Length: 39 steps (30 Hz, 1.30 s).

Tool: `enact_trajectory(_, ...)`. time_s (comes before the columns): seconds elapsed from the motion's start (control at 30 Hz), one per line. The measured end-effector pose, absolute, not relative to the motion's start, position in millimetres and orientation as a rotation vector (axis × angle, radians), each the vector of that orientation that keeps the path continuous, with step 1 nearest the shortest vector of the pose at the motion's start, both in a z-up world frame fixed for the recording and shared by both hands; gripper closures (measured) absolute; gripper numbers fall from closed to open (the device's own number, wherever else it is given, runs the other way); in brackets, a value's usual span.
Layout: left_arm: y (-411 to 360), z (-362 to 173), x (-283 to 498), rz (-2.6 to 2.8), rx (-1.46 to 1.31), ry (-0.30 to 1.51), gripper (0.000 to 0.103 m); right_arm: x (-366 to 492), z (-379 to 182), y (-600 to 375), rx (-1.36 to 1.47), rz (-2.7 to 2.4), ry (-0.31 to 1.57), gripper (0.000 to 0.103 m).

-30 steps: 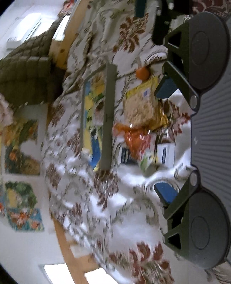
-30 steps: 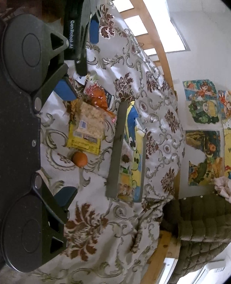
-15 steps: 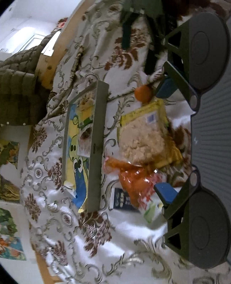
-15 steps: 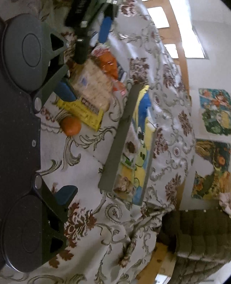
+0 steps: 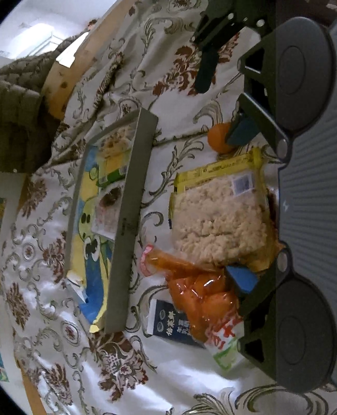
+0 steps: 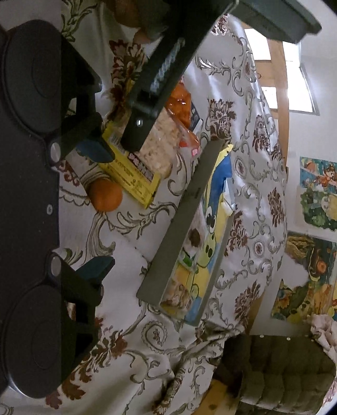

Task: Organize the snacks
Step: 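Close the right tool on the orange while the left tool closes on the puffed rice bag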

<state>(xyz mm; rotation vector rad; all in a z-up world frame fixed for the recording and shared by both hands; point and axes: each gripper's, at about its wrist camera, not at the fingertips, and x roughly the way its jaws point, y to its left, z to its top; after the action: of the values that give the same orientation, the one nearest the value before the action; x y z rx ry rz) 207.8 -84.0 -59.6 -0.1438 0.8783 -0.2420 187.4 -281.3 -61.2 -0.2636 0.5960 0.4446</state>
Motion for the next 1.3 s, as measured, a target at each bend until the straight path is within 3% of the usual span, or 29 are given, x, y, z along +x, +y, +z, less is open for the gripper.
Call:
enact_trajectory(0.3,-89.6,-63.8,216.8,-0.173,-0.103,0.913,0.018,190.0,-67.1,-273.5,-0.283,0.468,0.612,0.052)
enact_trajectory(0.8,-93.9,-68.5,226.1,-0.173,-0.068,0.924,0.019,206.3,-82.0,-267.9,-0.260,0.478,0.657,0.063)
enact_trajectory(0.9,-94.4,-69.3,228.0,-0.165,-0.068,0.922,0.022,207.6,-82.8,-267.8,-0.250,0.476,0.661,0.069)
enact_trajectory(1.3,-92.4,-64.1,220.2,-0.157,-0.072,0.938,0.028,206.1,-78.8,-265.2,-0.268,0.479,0.674,0.070)
